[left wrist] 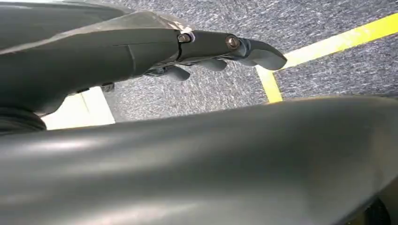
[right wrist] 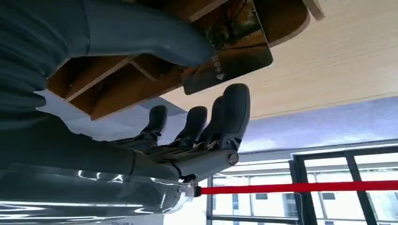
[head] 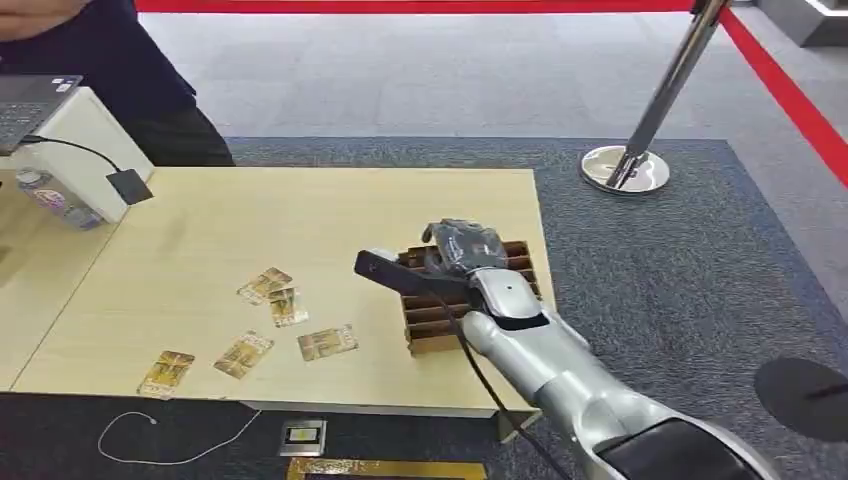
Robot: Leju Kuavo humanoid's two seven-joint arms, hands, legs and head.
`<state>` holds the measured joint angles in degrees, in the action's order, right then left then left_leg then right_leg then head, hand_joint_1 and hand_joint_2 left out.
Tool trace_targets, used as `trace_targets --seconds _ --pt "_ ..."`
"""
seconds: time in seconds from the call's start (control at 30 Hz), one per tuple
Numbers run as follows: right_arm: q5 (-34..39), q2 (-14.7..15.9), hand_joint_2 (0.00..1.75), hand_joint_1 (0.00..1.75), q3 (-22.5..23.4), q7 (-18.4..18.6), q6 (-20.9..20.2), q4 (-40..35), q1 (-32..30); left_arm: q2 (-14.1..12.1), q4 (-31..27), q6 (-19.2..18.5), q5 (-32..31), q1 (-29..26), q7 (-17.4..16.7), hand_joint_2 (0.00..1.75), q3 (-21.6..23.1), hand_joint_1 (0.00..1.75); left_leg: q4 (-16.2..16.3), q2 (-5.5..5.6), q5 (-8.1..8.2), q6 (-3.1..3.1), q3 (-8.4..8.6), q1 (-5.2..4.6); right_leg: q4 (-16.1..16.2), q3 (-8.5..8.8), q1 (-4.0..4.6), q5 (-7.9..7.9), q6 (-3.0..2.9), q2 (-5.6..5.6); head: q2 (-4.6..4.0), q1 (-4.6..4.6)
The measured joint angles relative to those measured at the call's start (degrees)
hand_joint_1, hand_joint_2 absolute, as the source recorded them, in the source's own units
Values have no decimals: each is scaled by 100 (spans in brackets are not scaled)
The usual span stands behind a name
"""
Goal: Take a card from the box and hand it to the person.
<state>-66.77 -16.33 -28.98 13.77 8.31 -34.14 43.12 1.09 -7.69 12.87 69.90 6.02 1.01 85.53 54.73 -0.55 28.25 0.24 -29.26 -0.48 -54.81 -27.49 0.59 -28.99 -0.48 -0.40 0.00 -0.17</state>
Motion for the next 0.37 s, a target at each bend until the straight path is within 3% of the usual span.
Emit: trace_targets --seconds 0.37 --pt "-61 -31 175 93 33 -4 0 59 7 0 0 0 0 1 0 0 0 0 0 0 0 0 0 0 0 0 0 0 0 0 0 0"
